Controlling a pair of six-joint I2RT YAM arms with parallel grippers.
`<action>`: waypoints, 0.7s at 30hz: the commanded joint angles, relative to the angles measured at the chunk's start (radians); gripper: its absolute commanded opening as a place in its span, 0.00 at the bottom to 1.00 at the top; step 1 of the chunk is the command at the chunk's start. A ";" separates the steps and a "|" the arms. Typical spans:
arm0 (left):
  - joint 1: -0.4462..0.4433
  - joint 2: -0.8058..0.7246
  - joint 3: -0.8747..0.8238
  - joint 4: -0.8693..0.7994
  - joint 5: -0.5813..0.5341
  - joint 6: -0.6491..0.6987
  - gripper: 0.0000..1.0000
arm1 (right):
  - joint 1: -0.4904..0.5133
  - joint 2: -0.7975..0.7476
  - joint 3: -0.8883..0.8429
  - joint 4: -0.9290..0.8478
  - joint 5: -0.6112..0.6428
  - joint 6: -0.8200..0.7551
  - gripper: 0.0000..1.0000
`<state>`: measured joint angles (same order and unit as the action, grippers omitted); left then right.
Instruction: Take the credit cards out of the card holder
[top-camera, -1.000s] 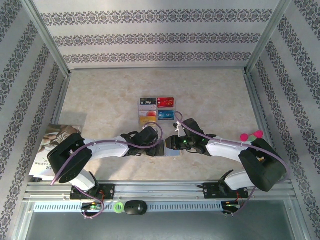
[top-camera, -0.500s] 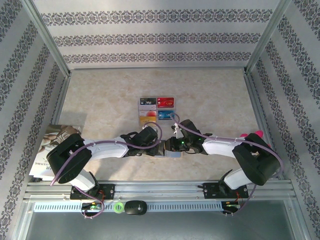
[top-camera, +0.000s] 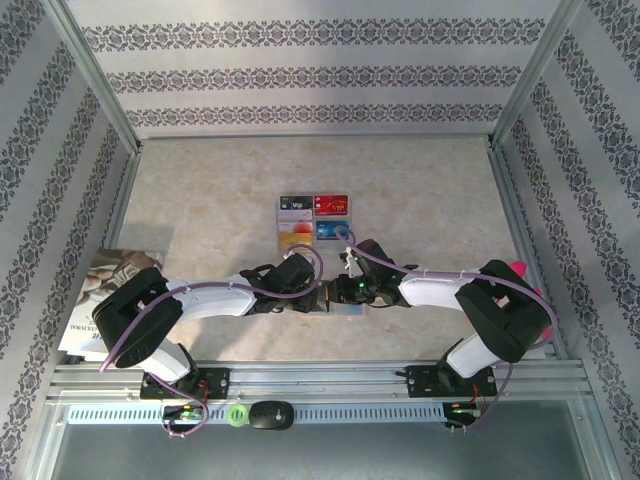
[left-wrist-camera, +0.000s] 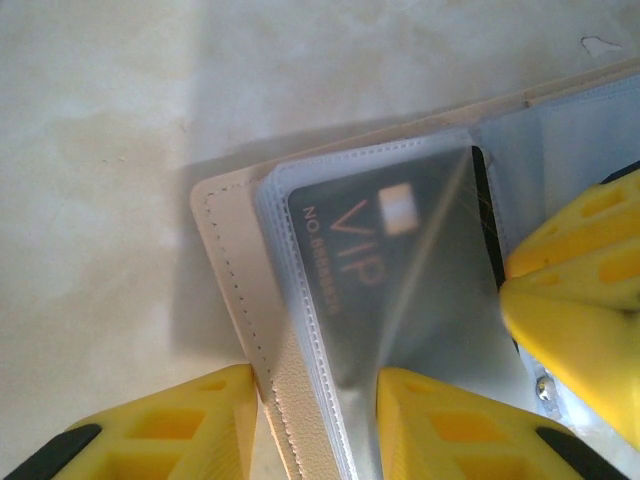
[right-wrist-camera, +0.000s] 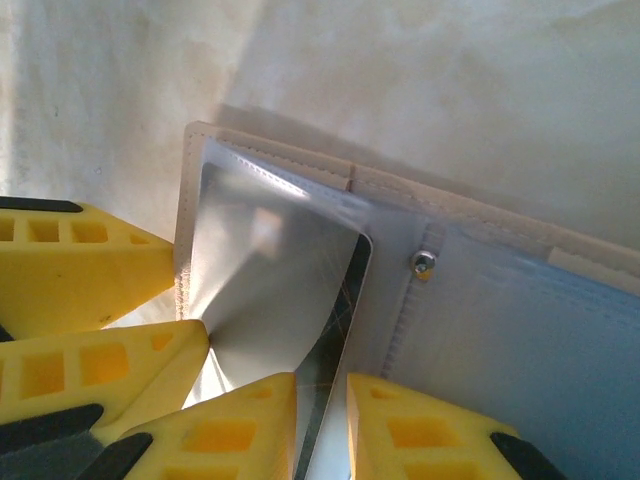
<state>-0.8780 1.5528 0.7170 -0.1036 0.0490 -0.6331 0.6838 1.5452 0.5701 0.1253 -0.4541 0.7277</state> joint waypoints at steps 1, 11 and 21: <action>-0.018 0.011 -0.023 -0.033 0.024 -0.004 0.37 | 0.010 0.026 0.020 0.011 -0.013 0.019 0.22; -0.018 0.037 -0.012 -0.028 0.046 0.003 0.38 | 0.011 0.068 0.022 0.058 -0.059 0.046 0.21; -0.018 -0.008 -0.033 -0.043 0.027 -0.016 0.49 | -0.003 0.027 -0.002 0.044 -0.017 0.051 0.00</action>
<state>-0.8780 1.5536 0.7105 -0.1043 0.0559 -0.6380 0.6781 1.5787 0.5793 0.1616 -0.4805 0.7826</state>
